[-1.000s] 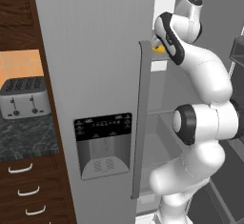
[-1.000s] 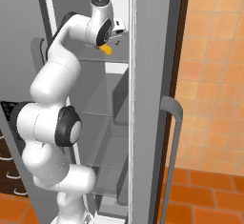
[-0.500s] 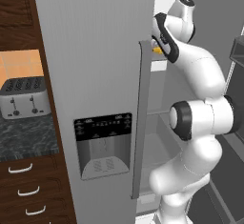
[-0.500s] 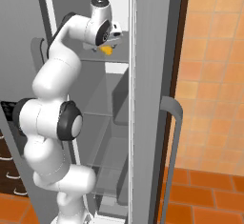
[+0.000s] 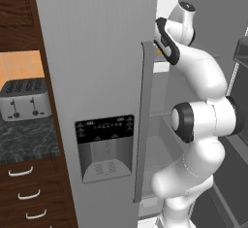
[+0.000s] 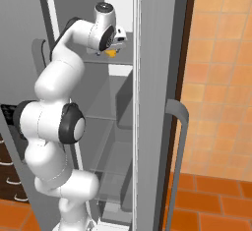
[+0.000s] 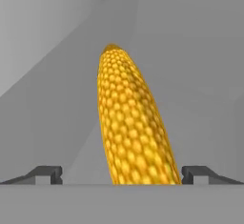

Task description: Place one corn and one steak in each tupperware on the nearby counter, to pack two identical lunches.

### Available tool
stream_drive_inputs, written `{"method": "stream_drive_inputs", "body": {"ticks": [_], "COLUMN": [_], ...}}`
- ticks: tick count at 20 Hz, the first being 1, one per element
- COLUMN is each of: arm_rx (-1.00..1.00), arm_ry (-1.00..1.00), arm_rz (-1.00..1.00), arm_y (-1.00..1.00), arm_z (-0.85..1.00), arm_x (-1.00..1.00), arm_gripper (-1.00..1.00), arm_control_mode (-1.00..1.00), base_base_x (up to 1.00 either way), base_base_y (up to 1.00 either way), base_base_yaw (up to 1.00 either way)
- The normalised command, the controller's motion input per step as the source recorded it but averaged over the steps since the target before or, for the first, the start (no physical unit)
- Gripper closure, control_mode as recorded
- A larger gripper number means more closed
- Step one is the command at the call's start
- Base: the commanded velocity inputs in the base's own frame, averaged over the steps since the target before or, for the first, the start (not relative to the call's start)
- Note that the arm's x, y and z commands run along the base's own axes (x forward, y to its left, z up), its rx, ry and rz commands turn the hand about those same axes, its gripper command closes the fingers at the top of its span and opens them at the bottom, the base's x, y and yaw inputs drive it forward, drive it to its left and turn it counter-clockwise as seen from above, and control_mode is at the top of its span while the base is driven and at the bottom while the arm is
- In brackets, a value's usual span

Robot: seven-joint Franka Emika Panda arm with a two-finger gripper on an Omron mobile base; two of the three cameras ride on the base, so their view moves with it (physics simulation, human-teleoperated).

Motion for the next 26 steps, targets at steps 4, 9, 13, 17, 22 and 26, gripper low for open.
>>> {"method": "stream_drive_inputs", "body": {"ticks": [4, 9, 13, 17, 22, 26], "arm_rx": [0.00, 0.00, 0.05, 0.06, 0.00, -0.02], "arm_ry": [0.04, 0.02, 0.00, -0.01, -0.02, -0.01], "arm_rz": [0.00, 0.00, -0.06, -0.16, -0.19, -0.19], "arm_y": [0.00, 0.00, -0.22, -0.39, -0.25, -0.07], "arm_z": [-0.08, -0.07, 0.00, 0.00, 0.00, -0.09], "arm_x": [-0.09, -0.13, -0.65, -1.00, -1.00, -1.00], "arm_gripper": [1.00, 1.00, 1.00, 1.00, 1.00, 1.00], "arm_control_mode": [-1.00, -1.00, -1.00, -1.00, -1.00, -1.00], "base_base_x": [0.00, 0.00, 0.00, 0.00, 0.00, 0.00], "base_base_y": [0.00, 0.00, 0.00, 0.00, 0.00, 0.00], "base_base_yaw": [0.00, 0.00, 0.00, 0.00, 0.00, 0.00]}}
